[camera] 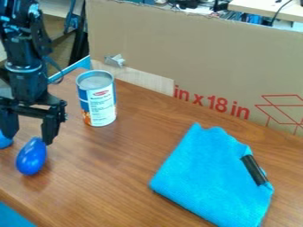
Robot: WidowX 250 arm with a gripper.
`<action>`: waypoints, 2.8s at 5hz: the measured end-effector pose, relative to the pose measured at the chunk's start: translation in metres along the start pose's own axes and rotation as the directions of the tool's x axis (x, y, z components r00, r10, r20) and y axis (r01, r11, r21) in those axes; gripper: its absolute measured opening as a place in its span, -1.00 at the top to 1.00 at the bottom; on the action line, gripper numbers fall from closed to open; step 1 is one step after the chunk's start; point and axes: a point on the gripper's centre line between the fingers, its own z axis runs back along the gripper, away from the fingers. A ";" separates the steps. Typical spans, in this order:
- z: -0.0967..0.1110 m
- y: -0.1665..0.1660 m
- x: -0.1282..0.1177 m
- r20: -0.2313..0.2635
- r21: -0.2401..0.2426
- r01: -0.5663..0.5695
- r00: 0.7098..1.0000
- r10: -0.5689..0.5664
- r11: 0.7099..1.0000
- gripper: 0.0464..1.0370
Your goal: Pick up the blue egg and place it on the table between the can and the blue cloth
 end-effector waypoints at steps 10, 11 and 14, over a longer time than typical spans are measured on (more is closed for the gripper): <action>0.014 -0.126 0.041 0.110 -0.139 0.323 0.944 -0.310 0.936 -0.55; -0.014 -0.139 0.047 0.090 -0.138 0.360 0.932 -0.351 0.923 -0.55; -0.032 -0.161 0.050 0.087 -0.143 0.394 0.919 -0.385 0.908 -0.64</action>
